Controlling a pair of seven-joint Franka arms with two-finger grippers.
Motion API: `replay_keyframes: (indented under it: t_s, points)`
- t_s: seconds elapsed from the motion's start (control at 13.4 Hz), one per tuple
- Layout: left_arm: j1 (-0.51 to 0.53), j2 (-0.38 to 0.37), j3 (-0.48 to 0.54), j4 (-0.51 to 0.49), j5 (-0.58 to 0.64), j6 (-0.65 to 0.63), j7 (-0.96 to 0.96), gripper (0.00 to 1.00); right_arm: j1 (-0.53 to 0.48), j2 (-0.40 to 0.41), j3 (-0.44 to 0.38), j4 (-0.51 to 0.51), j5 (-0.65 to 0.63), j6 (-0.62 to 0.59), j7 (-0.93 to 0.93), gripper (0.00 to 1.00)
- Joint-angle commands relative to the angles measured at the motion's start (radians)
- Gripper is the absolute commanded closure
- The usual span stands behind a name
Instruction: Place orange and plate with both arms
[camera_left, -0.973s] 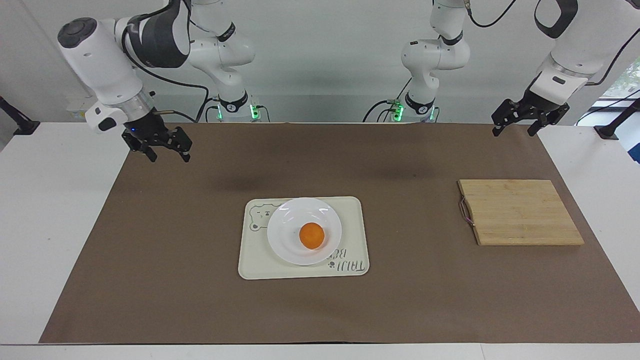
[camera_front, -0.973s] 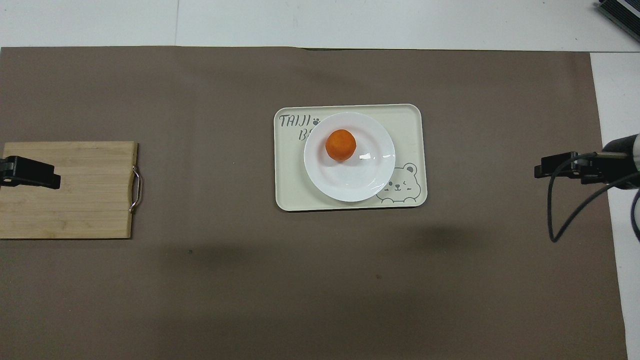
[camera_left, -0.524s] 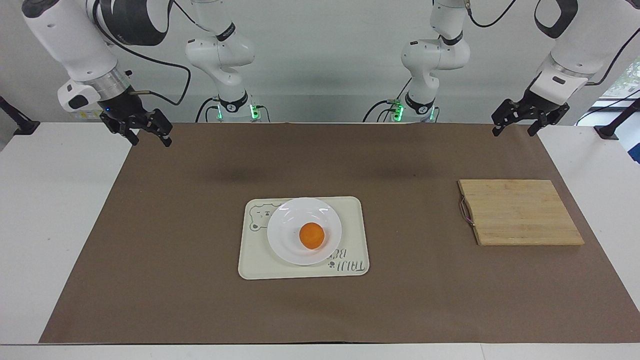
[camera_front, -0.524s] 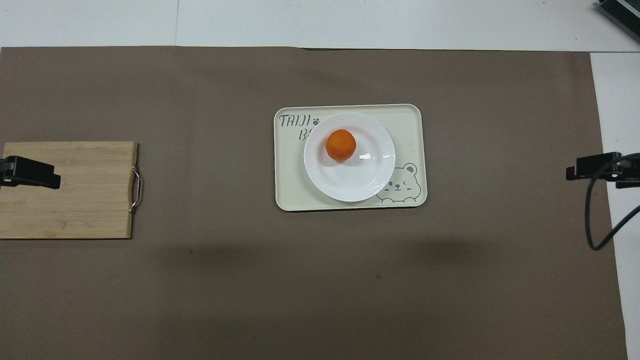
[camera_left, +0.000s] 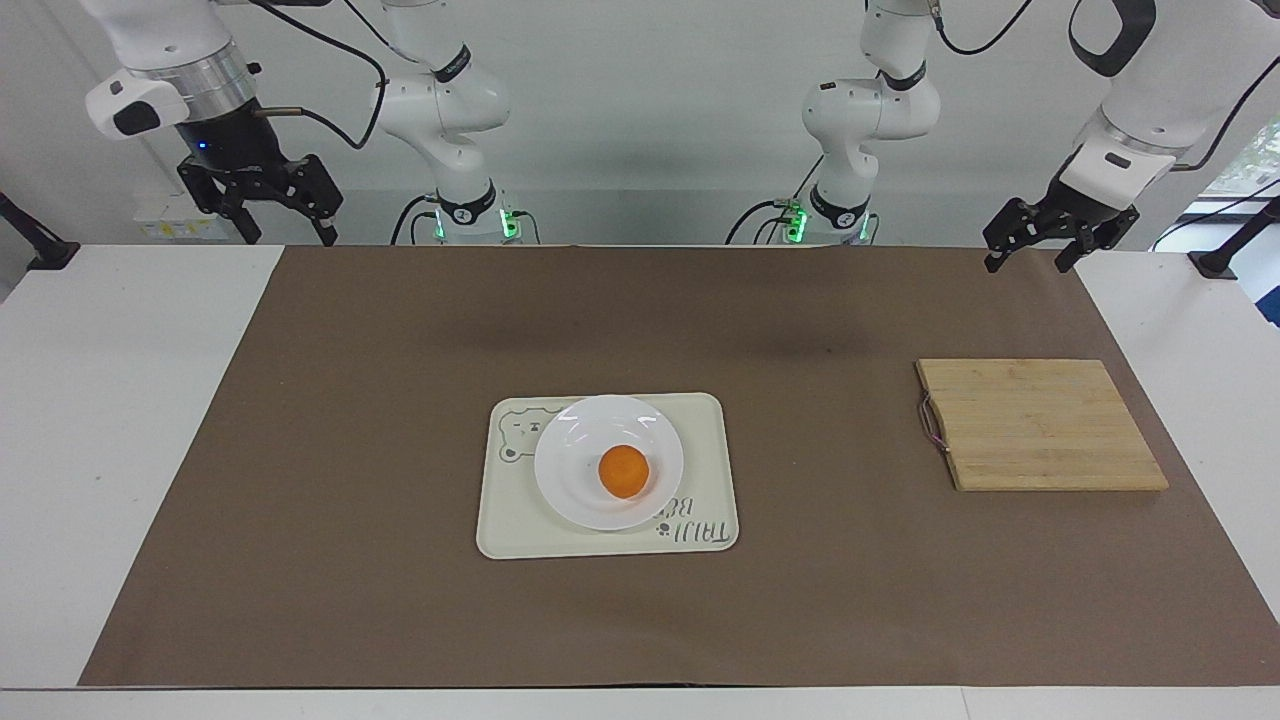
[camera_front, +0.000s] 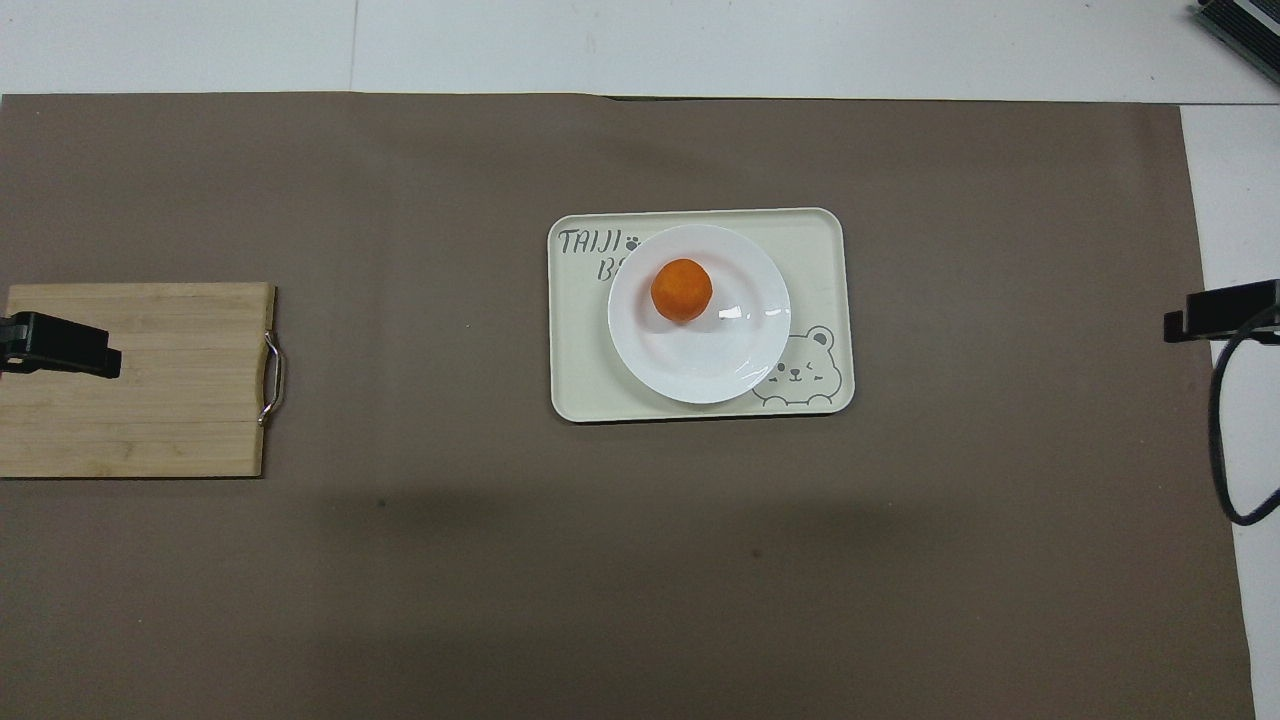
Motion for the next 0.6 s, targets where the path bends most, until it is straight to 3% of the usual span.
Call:
replay_keyframes:
  t_s: [0.0,0.52]
  points:
    - [0.0,-0.023,-0.002,-0.027,0.02,0.017,-0.012,0.0,0.006,-0.025,0.007,-0.053,-0.028,0.007,0.012,0.0]
    - [0.0,-0.023,-0.002,-0.027,0.02,0.017,-0.012,0.0,-0.002,-0.026,0.007,-0.055,-0.03,0.004,-0.034,0.0]
